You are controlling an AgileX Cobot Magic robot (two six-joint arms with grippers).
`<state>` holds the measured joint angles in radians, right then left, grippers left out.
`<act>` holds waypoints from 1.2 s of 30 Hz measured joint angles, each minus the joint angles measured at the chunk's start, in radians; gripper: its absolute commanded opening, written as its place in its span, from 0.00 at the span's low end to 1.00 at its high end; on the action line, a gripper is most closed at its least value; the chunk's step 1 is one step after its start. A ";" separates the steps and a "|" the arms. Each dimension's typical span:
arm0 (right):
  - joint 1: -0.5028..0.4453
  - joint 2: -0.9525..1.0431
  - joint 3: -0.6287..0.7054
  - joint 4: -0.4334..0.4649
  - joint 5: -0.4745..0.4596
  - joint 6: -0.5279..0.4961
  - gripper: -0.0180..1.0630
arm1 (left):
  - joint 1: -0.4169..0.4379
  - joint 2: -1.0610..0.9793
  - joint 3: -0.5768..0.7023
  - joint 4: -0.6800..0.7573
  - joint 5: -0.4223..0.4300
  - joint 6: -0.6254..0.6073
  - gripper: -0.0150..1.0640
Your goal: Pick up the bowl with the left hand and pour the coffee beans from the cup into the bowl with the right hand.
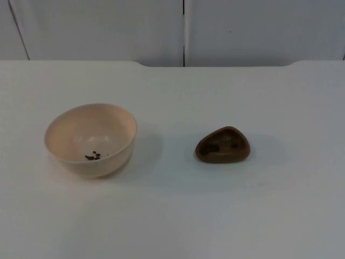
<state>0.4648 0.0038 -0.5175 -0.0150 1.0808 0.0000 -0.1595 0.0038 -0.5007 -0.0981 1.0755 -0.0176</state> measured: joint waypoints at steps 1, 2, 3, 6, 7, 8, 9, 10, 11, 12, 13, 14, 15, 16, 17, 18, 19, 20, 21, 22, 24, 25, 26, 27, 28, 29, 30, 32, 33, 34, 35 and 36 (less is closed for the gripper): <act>0.000 0.000 0.000 -0.001 0.000 0.000 0.99 | 0.000 0.000 0.000 0.000 0.000 0.000 0.99; 0.000 0.000 0.000 -0.002 0.000 0.000 0.99 | 0.000 0.000 0.000 0.000 0.000 0.000 0.99; 0.000 0.000 0.000 -0.002 0.000 0.000 0.99 | 0.000 0.000 0.000 0.000 0.000 0.000 0.99; 0.000 0.000 0.000 -0.002 0.000 0.000 0.99 | 0.000 0.000 0.000 0.000 0.000 0.000 0.99; 0.000 0.000 0.000 -0.002 0.000 0.000 0.99 | 0.000 0.000 0.000 0.000 0.000 0.000 0.99; 0.000 0.000 0.000 -0.002 0.000 0.000 0.99 | 0.000 0.000 0.000 0.000 0.000 0.000 0.99; 0.000 0.000 0.000 -0.002 0.000 0.000 0.99 | 0.000 0.000 0.000 0.000 0.000 0.000 0.99; 0.000 0.000 0.000 -0.002 0.000 0.000 0.99 | 0.000 0.000 0.000 0.000 0.000 0.000 0.99; 0.000 0.000 0.000 -0.002 0.000 0.000 0.99 | 0.000 0.000 0.000 0.000 0.000 -0.002 0.99; 0.000 0.000 0.000 -0.002 0.000 0.000 0.99 | 0.000 0.000 0.000 0.000 0.000 -0.002 0.99; 0.000 0.000 0.000 -0.002 0.000 0.000 0.99 | 0.000 0.000 0.000 0.000 0.000 -0.002 0.99; 0.000 0.000 0.000 -0.002 0.000 0.000 0.99 | 0.000 0.000 0.000 0.000 0.000 -0.002 0.99; 0.000 0.000 0.000 -0.002 0.000 0.000 0.99 | 0.000 0.000 0.000 0.000 0.000 -0.002 0.99; -0.008 0.000 0.000 -0.002 0.000 0.000 0.99 | 0.000 0.000 0.000 0.000 0.000 -0.002 0.99; -0.021 0.000 0.000 -0.002 0.002 0.000 0.99 | 0.000 0.000 0.000 0.000 0.000 -0.002 0.99; -0.036 0.000 0.000 -0.002 0.002 0.000 0.99 | 0.000 0.000 0.000 0.000 0.000 -0.002 0.99; -0.053 0.000 0.000 -0.002 0.002 0.000 0.99 | 0.000 0.000 0.000 0.000 0.000 -0.002 0.99; -0.060 0.000 0.000 -0.002 0.002 0.000 0.99 | 0.000 0.000 0.000 0.000 0.000 -0.002 0.99; -0.060 0.000 0.000 -0.002 0.002 0.000 0.99 | 0.000 0.000 0.000 0.000 0.000 -0.002 0.99; -0.092 0.000 0.000 -0.002 0.002 0.000 0.99 | 0.000 0.000 0.000 0.000 -0.002 -0.002 0.99; -0.136 0.000 0.000 -0.002 0.002 0.000 0.99 | 0.000 0.000 0.000 0.000 -0.002 -0.002 0.99; -0.160 0.000 0.000 -0.002 0.002 0.000 0.99 | 0.000 0.000 0.000 0.000 -0.002 -0.002 0.99; -0.160 0.000 0.000 -0.002 0.002 0.000 0.99 | 0.000 0.000 0.000 0.000 -0.002 -0.002 0.99; -0.183 0.000 0.000 -0.002 0.002 0.000 0.99 | 0.000 0.000 0.000 0.000 -0.002 -0.002 0.99; -0.203 0.000 0.000 -0.002 0.002 0.000 0.99 | 0.000 0.000 0.000 0.002 -0.002 -0.002 0.99; -0.220 0.000 0.000 -0.002 0.002 0.000 0.99 | 0.000 0.000 0.000 0.002 -0.002 -0.002 0.99; -0.240 0.000 0.000 -0.002 0.002 0.000 0.99 | 0.000 0.000 0.000 0.002 -0.002 -0.002 0.99; -0.259 0.000 0.000 -0.001 0.002 0.000 0.99 | 0.000 0.000 0.000 0.002 -0.002 -0.002 0.99; -0.275 0.000 0.000 -0.001 0.002 0.000 0.99 | 0.000 0.000 0.000 0.002 -0.002 -0.002 0.99; -0.293 0.000 0.000 -0.001 0.002 0.000 0.99 | 0.000 0.000 0.000 0.002 -0.002 -0.002 0.99; -0.309 0.000 0.000 -0.001 0.002 0.005 0.99 | 0.000 0.000 0.000 0.002 -0.002 -0.002 0.99; -0.324 0.000 0.000 -0.001 0.002 0.005 0.99 | 0.000 0.000 0.000 0.002 -0.002 -0.002 0.99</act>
<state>0.1408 0.0038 -0.5175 -0.0156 1.0825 0.0053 -0.1595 0.0038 -0.5007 -0.0961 1.0737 -0.0195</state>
